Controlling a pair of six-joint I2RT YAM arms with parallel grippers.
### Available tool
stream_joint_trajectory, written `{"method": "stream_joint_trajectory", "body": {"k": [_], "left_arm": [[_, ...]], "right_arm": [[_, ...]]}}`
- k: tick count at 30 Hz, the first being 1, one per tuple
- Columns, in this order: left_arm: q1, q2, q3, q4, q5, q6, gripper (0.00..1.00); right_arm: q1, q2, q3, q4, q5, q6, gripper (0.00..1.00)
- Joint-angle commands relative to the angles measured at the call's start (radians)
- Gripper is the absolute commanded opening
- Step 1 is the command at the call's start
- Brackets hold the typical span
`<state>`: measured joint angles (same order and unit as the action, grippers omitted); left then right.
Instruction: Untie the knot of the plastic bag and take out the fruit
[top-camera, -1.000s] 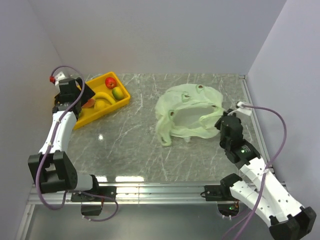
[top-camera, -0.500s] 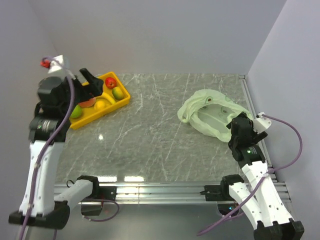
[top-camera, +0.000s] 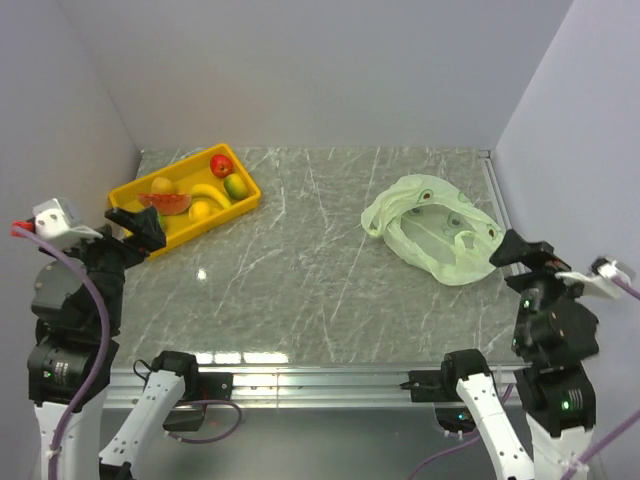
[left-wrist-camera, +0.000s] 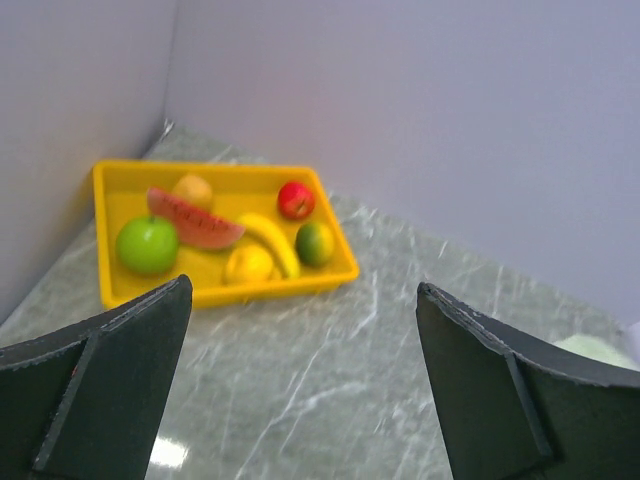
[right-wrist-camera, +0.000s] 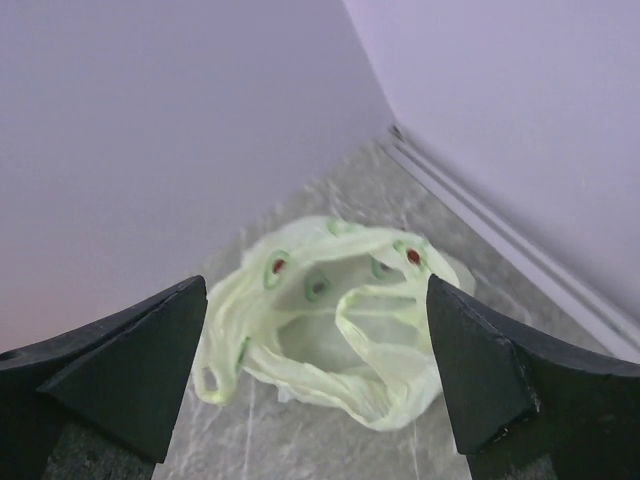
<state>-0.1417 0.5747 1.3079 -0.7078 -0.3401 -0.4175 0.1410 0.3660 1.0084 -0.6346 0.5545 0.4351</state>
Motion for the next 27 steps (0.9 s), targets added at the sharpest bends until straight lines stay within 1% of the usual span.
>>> {"method": "stream_joint_trajectory", "body": {"k": [1, 2, 3, 5, 7, 10, 17, 27], "left_arm": [[-0.007, -0.070, -0.117, 0.008, -0.047, -0.018, 0.99], [-0.006, -0.120, -0.146, 0.019, -0.042, -0.021, 0.99], [-0.006, -0.146, -0.200, 0.033, -0.031, -0.017, 0.99], [-0.006, -0.223, -0.246, 0.044, -0.025, -0.006, 0.99], [-0.006, -0.262, -0.292, 0.047, -0.048, -0.001, 0.99], [-0.006, -0.320, -0.318, 0.041, -0.054, 0.006, 0.99], [-0.006, -0.409, -0.343, 0.010, -0.126, 0.008, 0.99], [-0.006, -0.430, -0.338, -0.009, -0.177, -0.018, 0.99]], "right_arm": [[-0.004, -0.077, 0.007, 0.074, -0.122, -0.150, 0.97], [-0.004, -0.129, -0.005, 0.082, -0.142, -0.186, 0.97], [-0.004, -0.154, -0.034, 0.088, -0.172, -0.202, 0.98], [-0.004, -0.226, -0.068, 0.087, -0.191, -0.216, 0.98], [-0.004, -0.286, -0.111, 0.072, -0.203, -0.210, 0.98], [-0.003, -0.335, -0.149, 0.058, -0.217, -0.199, 0.98], [-0.003, -0.357, -0.182, 0.046, -0.237, -0.179, 0.99], [0.026, -0.335, -0.225, 0.096, -0.245, -0.159, 1.00]]}}
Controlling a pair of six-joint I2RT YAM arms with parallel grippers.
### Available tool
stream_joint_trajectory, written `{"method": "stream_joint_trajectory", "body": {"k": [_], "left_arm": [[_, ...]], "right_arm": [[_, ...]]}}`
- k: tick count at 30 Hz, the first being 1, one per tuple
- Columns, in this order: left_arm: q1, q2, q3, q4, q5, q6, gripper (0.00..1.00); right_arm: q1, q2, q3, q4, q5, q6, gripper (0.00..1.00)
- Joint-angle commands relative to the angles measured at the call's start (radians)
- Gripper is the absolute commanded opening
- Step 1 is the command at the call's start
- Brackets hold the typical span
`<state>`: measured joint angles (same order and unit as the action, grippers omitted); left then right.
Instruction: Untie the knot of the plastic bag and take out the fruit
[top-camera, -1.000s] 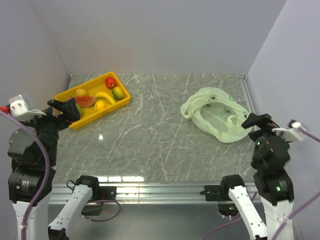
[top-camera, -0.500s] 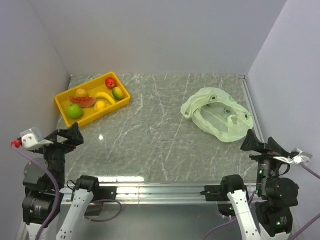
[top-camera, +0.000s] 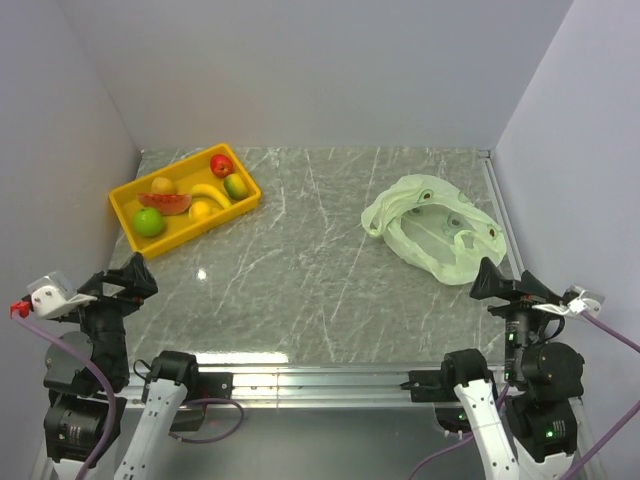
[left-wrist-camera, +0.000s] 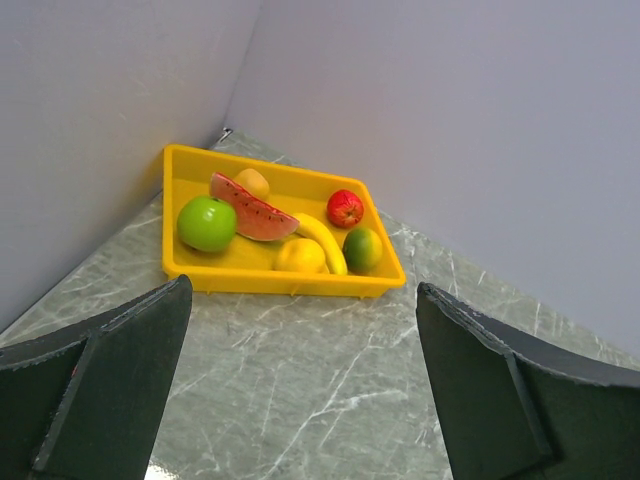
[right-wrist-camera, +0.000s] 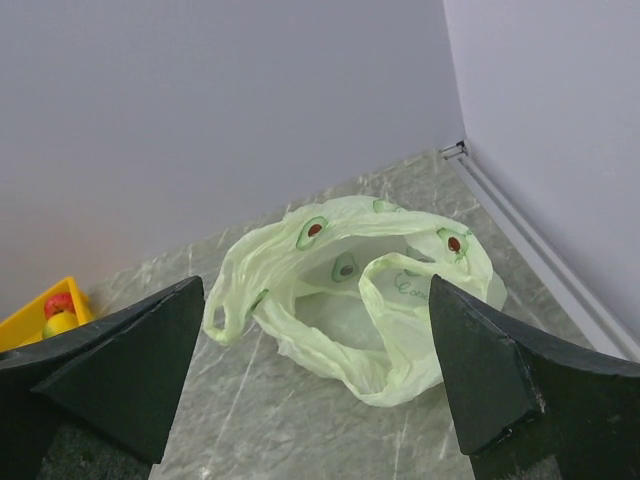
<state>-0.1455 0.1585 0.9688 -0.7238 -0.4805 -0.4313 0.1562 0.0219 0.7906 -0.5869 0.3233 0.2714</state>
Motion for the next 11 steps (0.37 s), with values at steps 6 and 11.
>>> {"method": "stream_joint_trajectory", "body": {"k": [6, 11], "left_arm": [[-0.002, -0.034, -0.004, 0.000, -0.035, -0.012, 0.99], [-0.002, -0.028, -0.015, 0.004, -0.015, -0.020, 1.00]], "right_arm": [[0.023, 0.024, -0.013, 0.067, -0.007, 0.006, 1.00], [0.029, 0.038, -0.013, 0.068, 0.000, 0.009, 1.00]]}}
